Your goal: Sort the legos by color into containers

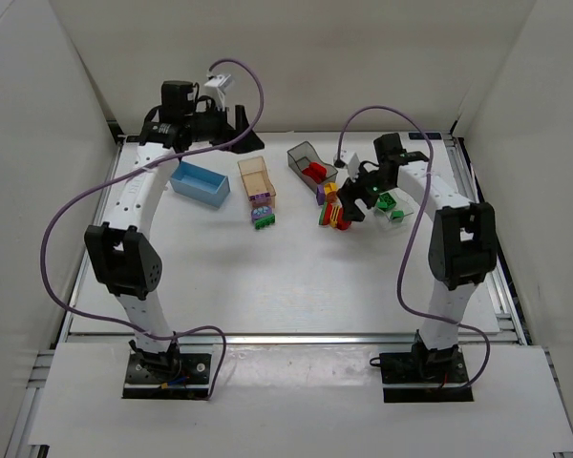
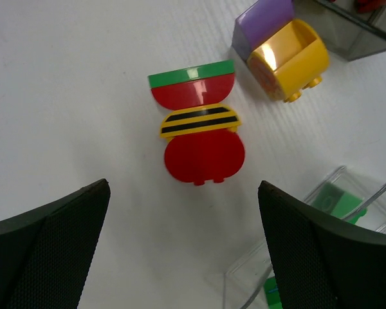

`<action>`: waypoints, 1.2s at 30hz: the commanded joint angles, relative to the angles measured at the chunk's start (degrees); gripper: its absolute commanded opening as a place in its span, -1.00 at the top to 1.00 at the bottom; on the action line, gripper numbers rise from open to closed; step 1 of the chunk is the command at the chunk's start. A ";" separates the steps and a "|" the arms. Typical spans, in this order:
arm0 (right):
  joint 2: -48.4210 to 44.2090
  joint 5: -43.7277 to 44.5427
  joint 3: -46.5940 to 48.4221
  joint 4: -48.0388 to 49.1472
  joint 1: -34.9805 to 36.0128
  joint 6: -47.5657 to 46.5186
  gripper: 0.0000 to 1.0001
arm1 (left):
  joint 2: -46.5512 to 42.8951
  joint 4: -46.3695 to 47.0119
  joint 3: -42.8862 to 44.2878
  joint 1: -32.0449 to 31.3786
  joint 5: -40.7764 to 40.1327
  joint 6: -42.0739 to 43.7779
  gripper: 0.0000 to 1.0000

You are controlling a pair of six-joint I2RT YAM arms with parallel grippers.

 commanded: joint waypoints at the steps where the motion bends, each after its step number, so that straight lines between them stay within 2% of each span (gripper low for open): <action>1: 3.83 -0.83 5.84 -2.90 0.37 -5.46 -0.98 | -3.23 -1.07 -0.66 1.42 1.99 1.33 -0.99; 12: 9.02 1.63 6.82 -5.19 2.74 -9.33 -0.98 | 0.28 -1.07 1.80 4.50 3.40 0.54 -0.99; 28: 11.57 9.97 1.29 1.84 4.23 -11.44 -0.97 | 2.30 -0.81 3.73 5.65 3.23 -0.26 -0.99; 31: 11.84 10.85 0.06 3.41 4.32 -11.53 -0.93 | 2.65 -0.72 4.17 5.82 3.40 -0.34 -0.99; 34: 11.57 12.08 -1.08 5.53 4.24 -10.83 -0.80 | 2.83 -0.72 4.26 5.82 3.49 -0.61 -0.99; 36: 11.40 12.26 -1.44 6.58 4.41 -10.57 -0.63 | 2.92 -0.72 3.83 5.82 3.57 -0.78 -0.99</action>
